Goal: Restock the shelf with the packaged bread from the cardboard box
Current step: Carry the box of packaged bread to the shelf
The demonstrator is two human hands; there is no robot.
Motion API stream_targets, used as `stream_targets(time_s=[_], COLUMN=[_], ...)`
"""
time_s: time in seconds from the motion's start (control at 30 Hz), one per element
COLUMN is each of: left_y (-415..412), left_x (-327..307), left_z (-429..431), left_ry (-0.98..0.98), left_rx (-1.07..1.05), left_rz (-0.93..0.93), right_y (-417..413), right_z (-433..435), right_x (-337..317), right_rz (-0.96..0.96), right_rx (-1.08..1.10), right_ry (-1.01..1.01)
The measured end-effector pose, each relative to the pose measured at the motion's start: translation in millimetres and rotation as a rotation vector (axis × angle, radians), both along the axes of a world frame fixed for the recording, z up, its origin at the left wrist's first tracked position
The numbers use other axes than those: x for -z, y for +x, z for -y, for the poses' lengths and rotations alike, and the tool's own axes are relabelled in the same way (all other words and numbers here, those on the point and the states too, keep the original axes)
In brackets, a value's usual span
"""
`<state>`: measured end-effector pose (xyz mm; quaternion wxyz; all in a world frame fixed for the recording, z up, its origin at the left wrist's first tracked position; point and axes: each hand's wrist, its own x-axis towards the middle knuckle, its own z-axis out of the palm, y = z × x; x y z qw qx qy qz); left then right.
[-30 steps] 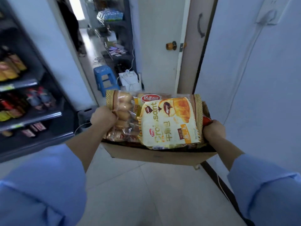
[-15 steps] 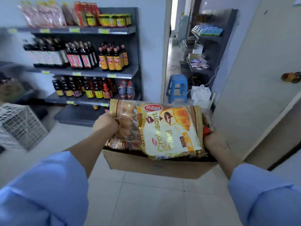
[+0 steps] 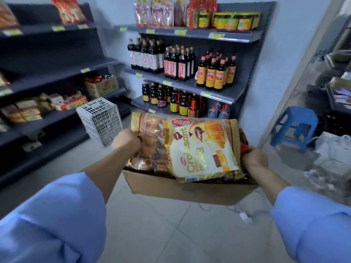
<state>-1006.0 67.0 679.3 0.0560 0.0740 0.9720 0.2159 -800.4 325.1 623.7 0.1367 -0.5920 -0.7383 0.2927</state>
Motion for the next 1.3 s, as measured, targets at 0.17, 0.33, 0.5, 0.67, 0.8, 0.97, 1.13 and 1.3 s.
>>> stream_targets(time_s=[0.17,0.33,0.5,0.67,0.8,0.97,1.13,1.3], left_y=[-50,-117,-206,-309,-381,-468,-551,-627], left_x=[-2,1,8,0,-3,4,13,9], left_z=[12,38,71,99,110,111,107,108], left_ry=[0.029,0.027,0.027,0.006,0.009,0.014,-0.004,-0.026], left_rx=[-0.215,-0.373,-0.472,-0.519,-0.549,-0.599,-0.684,-0.761], left_rz=[0.013,0.010,0.019,0.015,0.016,0.025,0.037,0.044], right_y=[-102,-210,-325,-443,-524,-631,-742,-846], right_z=[-22,-12,14,36,45,41,35,34], right_x=[-20,-31,-29,-28,-31,-26,-18,-18], right_rz=[0.004,0.000,0.034,0.041,0.048,0.043,0.035,0.053], right_rx=[-0.205,-0.337,-0.434,-0.495,-0.500,-0.546,-0.610,-0.685], right_ry=[0.017,0.019,0.037,0.034,0.038,0.034,0.030,0.026])
